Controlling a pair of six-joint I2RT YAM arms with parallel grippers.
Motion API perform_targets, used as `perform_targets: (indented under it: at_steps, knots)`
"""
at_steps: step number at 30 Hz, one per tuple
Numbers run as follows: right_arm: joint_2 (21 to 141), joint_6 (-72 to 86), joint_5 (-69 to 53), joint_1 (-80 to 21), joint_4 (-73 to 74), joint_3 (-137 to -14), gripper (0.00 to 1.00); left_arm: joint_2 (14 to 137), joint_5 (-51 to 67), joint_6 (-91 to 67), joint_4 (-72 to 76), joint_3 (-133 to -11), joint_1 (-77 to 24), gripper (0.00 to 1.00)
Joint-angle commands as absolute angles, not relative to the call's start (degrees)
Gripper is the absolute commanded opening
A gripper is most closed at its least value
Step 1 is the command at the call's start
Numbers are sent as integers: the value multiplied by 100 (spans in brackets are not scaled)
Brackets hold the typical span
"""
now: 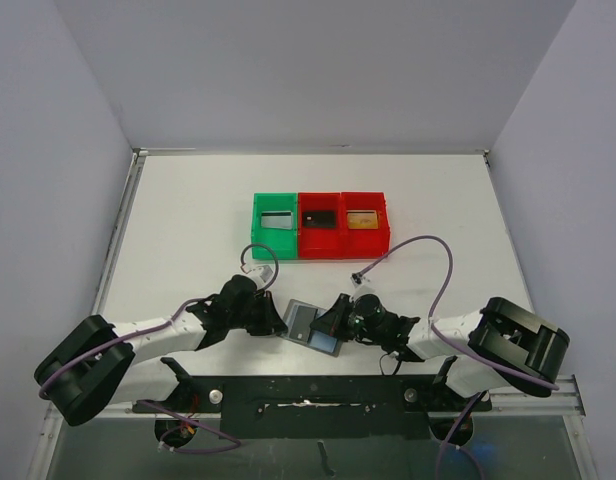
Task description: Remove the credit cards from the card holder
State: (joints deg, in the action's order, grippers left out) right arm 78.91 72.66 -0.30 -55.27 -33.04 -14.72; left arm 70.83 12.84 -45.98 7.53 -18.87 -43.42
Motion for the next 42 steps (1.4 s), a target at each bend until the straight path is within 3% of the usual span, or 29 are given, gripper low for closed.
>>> perform_targets:
  at_steps: [1, 19, 23, 29, 33, 37, 42]
  knots:
    - [7746, 7155, -246, -5466, -3667, -1485, 0, 6954, 1148, -4582, 666, -1846, -4368, 0]
    - [7646, 7002, -1255, -4980, -3848, -1242, 3, 6626, 1177, -4510, 535, -1979, -4408, 0]
    - [7687, 6755, -1477, -4929, -3714, -1310, 3, 6373, 917, -4421, 372, -2214, -4733, 22]
    - [8103, 6661, -1845, -4922, -4031, -1424, 3, 6550, 876, -4251, 371, -2531, -5056, 30]
    - [8387, 6736, -1935, -4917, -4184, -1491, 4, 6921, 740, -4203, 301, -2668, -5277, 28]
    - [8470, 6840, -1892, -4917, -4281, -1456, 4, 7225, 525, -4216, 123, -2682, -5339, 10]
    - [8319, 6872, -1844, -4884, -4207, -1390, 4, 7435, 228, -4170, -214, -2689, -5344, 2]
